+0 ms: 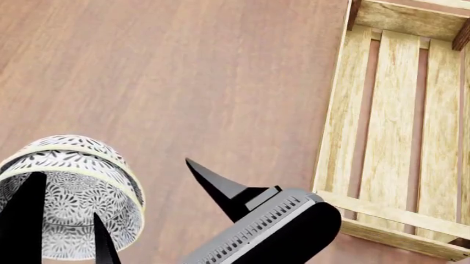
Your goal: Stack the right bowl on the left bowl and place them in the tray.
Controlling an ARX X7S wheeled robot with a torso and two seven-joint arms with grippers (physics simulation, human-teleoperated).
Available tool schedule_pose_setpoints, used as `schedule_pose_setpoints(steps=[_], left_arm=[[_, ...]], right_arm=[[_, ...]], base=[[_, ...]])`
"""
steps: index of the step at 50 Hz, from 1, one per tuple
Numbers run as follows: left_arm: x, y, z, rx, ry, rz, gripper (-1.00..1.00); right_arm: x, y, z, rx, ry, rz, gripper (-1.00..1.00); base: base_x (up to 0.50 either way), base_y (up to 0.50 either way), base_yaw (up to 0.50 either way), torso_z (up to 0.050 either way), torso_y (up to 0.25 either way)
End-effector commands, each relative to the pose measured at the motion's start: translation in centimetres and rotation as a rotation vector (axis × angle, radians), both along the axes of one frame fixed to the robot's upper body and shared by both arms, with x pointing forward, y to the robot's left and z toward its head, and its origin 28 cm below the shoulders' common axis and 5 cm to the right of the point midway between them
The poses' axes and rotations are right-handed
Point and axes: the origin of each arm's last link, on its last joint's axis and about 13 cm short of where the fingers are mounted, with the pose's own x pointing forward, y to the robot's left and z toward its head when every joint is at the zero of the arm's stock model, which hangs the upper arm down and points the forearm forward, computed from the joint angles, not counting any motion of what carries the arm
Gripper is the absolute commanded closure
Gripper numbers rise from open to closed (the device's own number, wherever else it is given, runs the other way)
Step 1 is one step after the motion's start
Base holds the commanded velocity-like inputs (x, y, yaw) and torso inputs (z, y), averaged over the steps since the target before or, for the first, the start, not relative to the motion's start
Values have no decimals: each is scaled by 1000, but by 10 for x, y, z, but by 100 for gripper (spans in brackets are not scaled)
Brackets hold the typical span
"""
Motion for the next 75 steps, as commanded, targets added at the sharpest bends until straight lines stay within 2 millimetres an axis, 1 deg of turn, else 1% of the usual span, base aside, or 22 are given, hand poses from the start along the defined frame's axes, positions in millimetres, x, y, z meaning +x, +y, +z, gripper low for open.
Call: schedule_pose_setpoints(steps=[1,7,8,12,14,16,22,27,48,49,68,75], left_arm=[[-1,0,5,-11,-30,-12,100],[-1,0,6,-13,-30,-12,100],[-1,0,5,-13,-30,-13,100],[-1,0,5,-13,-29,-12,100],[0,0,12,-12,-28,-12,100],[0,0,5,-13,-27,-13,100],[1,0,4,-13,-24,-12,100],[0,0,11,-14,-22,-11,100],[3,-1,9,-5,-3,5,100],[3,-1,8,-4,-2,5,-100],[4,-1,6,-1,3,2,-100],[5,-1,5,0,4,3,-100]], right_arm=[[6,3,-4,5,12,6,-100],[6,6,-5,10,12,15,-100],[6,6,-5,12,13,15,100],[5,6,-6,14,13,17,100],[5,6,-6,17,13,18,100],[5,6,-6,18,12,20,100],[4,6,-6,20,12,22,100],[3,7,-6,23,10,25,100],[-2,7,-3,67,5,38,100],[-2,7,-3,68,5,39,100],[-4,8,-4,86,11,52,100],[-1,7,-5,92,16,41,100]], base=[[0,0,0,0,0],[0,0,0,2,2],[0,0,0,0,0],[0,0,0,0,0],[0,0,0,0,0],[0,0,0,0,0],[0,0,0,0,2],[0,0,0,0,0],[0,0,0,0,0],[0,0,0,0,0],[0,0,0,1,1],[0,0,0,0,0]])
